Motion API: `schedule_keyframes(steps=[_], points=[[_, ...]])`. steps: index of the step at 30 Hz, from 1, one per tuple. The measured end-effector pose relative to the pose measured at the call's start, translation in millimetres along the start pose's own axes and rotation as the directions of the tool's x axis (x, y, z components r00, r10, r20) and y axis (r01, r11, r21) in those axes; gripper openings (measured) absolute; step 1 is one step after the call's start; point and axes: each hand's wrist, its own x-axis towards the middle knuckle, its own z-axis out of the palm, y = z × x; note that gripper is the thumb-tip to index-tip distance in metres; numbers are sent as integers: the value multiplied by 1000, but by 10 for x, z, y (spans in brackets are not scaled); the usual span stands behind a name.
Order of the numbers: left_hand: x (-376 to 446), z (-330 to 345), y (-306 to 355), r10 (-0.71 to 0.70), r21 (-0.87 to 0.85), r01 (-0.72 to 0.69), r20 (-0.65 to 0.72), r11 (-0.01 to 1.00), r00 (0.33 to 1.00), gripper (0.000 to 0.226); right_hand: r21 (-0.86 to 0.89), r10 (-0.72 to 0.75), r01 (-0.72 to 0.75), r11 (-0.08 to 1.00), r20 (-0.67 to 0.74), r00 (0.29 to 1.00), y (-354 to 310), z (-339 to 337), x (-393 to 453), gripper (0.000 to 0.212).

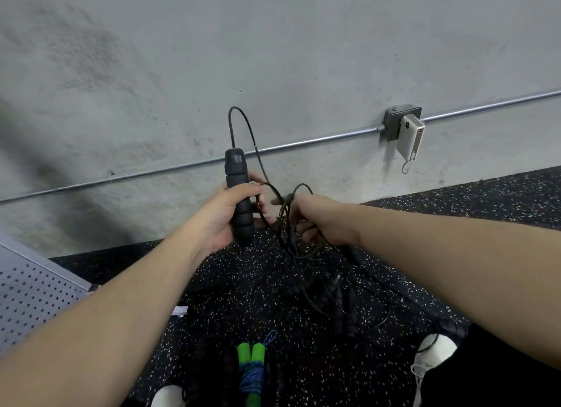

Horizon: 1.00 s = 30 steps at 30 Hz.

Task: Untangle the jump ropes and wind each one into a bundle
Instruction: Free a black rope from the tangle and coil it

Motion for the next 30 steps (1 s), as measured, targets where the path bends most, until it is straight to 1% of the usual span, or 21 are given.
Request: schedule_keyframes(steps=[2,4,6,8,10,12,14,15,16,18,19,21,22,24,25,27,30], points=[[39,-113,16,9,-20,-12,-133,1000,991,17,-12,-71,70,997,-93,993,21,5,52,42],[102,-294,0,2,9,0,-283,1000,959,13,-62,-166,158,985,-148,975,35,-6,51,36],[161,-479,-45,-8,82,47,-428,996,904,16,-87,-259,246,965,-202,945,16,-51,23,29],[195,-566,-76,10,140,78,-544,987,839,17,-61,-329,324,944,-210,921,-14,-90,-14,24],[216,-535,-63,17,118,69,-607,991,794,15,-9,-373,379,925,-194,907,-41,-94,-81,19],[249,-434,-9,-1,-3,-2,-623,1000,783,20,-7,-411,415,910,-159,898,-71,-82,-167,12],[284,-285,83,30,-135,-136,-595,981,803,17,-81,-425,418,905,-129,896,-91,-55,-234,16],[310,-220,124,80,-129,-191,-588,973,805,14,-132,-420,404,905,-133,898,-89,-37,-239,20],[329,-151,170,139,-77,-224,-579,972,803,17,-175,-412,387,905,-143,900,-79,-19,-234,21],[345,-35,251,247,38,-267,-519,963,818,23,-199,-417,388,900,-136,898,-40,36,-221,23],[352,12,273,274,60,-280,-477,958,835,22,-194,-424,396,898,-133,896,-19,58,-215,24],[344,85,267,275,30,-288,-408,957,871,22,-187,-451,424,886,-143,881,-2,69,-226,26],[340,109,238,252,5,-271,-384,962,888,24,-188,-470,441,877,-156,869,-4,64,-238,25],[320,150,144,195,9,-206,-366,978,910,33,-194,-504,471,861,-191,843,-7,43,-263,25],[312,162,102,172,8,-182,-378,983,910,36,-211,-516,477,853,-204,832,-3,28,-269,25],[323,147,50,143,-33,-172,-417,984,898,35,-222,-511,468,855,-212,833,12,8,-280,28],[329,82,47,156,-82,-218,-467,972,871,34,-205,-507,466,861,-251,825,25,-19,-241,26]])
